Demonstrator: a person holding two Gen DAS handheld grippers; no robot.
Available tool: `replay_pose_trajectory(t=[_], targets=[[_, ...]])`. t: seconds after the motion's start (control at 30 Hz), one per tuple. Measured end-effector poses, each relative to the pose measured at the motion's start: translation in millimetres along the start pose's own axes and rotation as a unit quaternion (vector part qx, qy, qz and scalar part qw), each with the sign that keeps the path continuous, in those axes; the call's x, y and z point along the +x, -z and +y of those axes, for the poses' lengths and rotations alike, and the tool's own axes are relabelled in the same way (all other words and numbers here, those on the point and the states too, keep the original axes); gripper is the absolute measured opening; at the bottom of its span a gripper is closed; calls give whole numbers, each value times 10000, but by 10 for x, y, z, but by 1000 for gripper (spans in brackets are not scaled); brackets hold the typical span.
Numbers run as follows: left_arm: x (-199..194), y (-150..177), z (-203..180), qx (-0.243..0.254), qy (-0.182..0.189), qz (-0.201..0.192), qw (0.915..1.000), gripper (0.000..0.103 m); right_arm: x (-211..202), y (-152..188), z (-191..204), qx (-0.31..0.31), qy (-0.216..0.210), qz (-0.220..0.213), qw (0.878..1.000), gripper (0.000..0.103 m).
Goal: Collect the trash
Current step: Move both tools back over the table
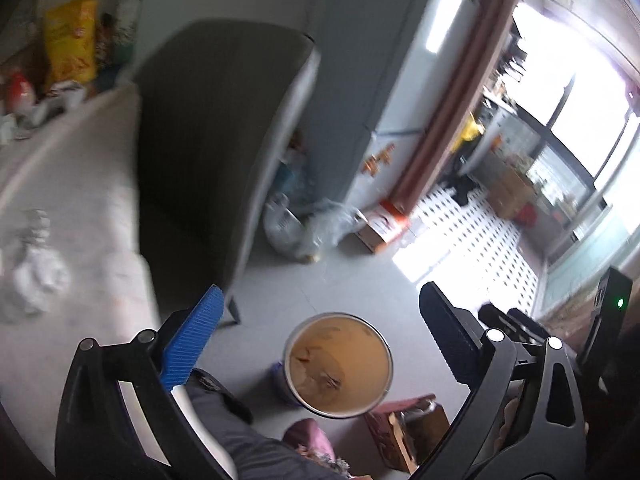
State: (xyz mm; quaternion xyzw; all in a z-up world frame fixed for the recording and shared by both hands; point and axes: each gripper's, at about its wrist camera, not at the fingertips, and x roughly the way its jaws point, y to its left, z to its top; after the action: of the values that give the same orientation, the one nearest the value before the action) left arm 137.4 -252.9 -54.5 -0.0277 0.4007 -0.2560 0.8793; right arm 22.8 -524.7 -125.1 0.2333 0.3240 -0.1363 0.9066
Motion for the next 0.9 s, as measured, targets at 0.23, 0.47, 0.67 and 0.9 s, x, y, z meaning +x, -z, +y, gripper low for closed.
replay_pose_trajectory(t=[0.23,0.47,0.67,0.9], targets=[[-524,-94,552,-491,-405,-501,9967,97,-16,51,445,-251,-326,8,9992,95],[-887,-58,1109,-999,-643,-820,9895,97,2,98,938,-494,-705,88,9962,95],[-1192,-5,1529,-1366,-763,-1117,9813,97,-23,116,1416,-780,-1051,132,9913,95],[-1532,137,2039,-1835,-889,-1449,9682,97,-42,233,1954,-1059,-1447,223,9835,95]])
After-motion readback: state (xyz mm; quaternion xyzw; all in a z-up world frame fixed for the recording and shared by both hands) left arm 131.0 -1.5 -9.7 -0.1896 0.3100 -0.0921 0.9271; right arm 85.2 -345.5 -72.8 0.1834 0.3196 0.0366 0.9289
